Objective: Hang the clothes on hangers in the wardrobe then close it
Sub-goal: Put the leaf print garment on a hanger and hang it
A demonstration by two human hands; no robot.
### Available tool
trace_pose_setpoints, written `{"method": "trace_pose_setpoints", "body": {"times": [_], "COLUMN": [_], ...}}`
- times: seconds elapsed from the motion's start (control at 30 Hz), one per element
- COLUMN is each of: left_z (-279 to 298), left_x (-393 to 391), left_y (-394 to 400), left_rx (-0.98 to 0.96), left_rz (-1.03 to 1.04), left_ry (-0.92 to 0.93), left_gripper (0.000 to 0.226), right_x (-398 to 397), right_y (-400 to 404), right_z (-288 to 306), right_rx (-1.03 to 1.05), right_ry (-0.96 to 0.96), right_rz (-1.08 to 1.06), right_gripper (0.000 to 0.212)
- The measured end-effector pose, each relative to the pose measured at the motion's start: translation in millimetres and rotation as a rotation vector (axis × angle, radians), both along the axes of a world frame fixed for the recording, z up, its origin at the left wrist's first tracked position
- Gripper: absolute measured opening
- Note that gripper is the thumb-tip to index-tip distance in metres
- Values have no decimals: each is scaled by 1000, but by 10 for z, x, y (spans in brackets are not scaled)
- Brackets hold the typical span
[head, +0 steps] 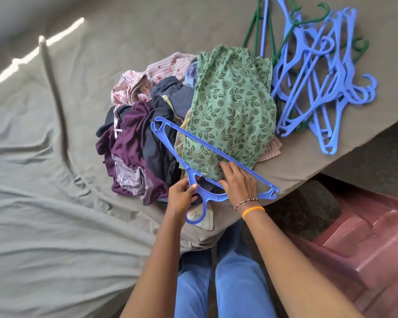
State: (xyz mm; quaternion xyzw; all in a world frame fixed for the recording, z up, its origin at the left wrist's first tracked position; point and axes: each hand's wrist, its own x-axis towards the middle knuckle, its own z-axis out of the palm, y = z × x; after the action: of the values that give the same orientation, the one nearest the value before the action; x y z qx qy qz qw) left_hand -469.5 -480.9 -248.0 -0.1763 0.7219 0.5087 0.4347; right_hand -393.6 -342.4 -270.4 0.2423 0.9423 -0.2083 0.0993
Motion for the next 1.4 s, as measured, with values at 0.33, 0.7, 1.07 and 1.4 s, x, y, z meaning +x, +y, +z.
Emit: {"method": "trace_pose_setpoints", "body": {"times": [0.33,0.7,1.07,1.4], "left_z": [-81,221,453,1121], "left_x": [41,-39,-646,-868], "left_y": [59,372,4,149], "left_rx": [-99,-362,-108,-215], "left_rz": [-72,-66,-1003,-882], "left_ry": [87,644,1208,1170], "left_gripper": [19,82,45,43], "right_x": [-29,-209,131,-136], "right_y": [83,247,411,1019], "right_z": [274,733,779,1403], "right_rx": [-214,-426,91,-593], "right_ry": [456,184,102,-506], "right_rz": [-396,-183,-264,-124], "right_gripper": [30,51,41,35]}}
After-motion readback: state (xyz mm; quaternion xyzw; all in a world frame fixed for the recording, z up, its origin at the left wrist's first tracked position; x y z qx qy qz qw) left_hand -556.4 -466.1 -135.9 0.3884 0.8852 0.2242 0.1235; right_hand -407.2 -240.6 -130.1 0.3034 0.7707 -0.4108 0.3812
